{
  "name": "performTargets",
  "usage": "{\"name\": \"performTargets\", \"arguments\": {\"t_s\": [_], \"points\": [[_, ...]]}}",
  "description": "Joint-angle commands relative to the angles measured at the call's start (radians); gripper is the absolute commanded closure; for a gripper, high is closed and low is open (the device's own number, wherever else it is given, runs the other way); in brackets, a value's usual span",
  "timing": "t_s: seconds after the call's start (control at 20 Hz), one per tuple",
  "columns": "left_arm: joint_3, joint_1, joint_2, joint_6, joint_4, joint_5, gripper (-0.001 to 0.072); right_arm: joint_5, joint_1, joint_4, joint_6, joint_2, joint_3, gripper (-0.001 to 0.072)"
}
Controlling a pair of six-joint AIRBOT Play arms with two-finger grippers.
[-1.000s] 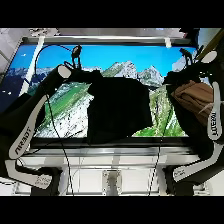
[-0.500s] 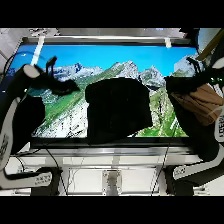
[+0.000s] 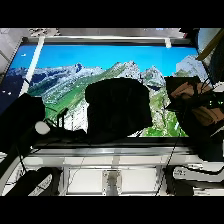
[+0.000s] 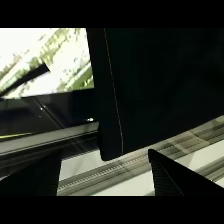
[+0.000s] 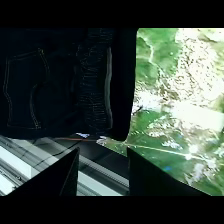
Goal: Fold the clothes and pants, and hang the long-sleeved shirts on hangers.
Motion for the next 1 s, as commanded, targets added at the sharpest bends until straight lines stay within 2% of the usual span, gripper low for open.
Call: {"name": "performTargets", "arguments": {"t_s": [0.0,0.15,0.25,0.3,0.35,0.4,0.45,0.7,0.85,0.95], "points": [[-0.122,-0.121,0.055,0.001,-0.065,0.225,0.0117,-0.040,-0.003,0.037,-0.015,0.021,-0.055,0.0378],[-0.123,-0.199,0.033,0.000,-0.078,0.360,0.0117,-0.044,-0.003,0.037,-0.015,0.021,-0.055,0.0378],[-0.123,-0.227,0.018,0.001,-0.145,0.399,0.0118,-0.045,-0.003,0.037,-0.015,0.021,-0.055,0.0378],[-0.123,-0.234,0.014,0.001,-0.182,0.398,0.0151,-0.045,-0.003,0.037,-0.015,0.021,-0.055,0.0378],[-0.123,-0.243,0.014,0.001,-0.197,0.398,0.0268,-0.045,-0.003,0.037,-0.015,0.021,-0.055,0.0378],[-0.123,-0.250,0.014,0.001,-0.196,0.397,0.0517,-0.045,-0.003,0.037,-0.015,0.021,-0.055,0.0378],[-0.123,-0.254,0.014,0.002,-0.196,0.398,0.0697,-0.045,-0.003,0.036,-0.015,0.021,-0.056,0.0378],[-0.114,-0.236,0.015,0.008,-0.178,0.418,0.0701,-0.035,-0.003,0.036,-0.015,0.021,-0.056,0.0378],[-0.063,-0.150,0.014,0.008,-0.092,0.426,0.0701,-0.023,0.016,0.030,-0.019,0.021,-0.092,0.0378],[-0.023,-0.089,0.014,0.008,-0.032,0.426,0.0701,-0.090,0.057,0.024,-0.062,0.021,-0.153,0.0379]]}}
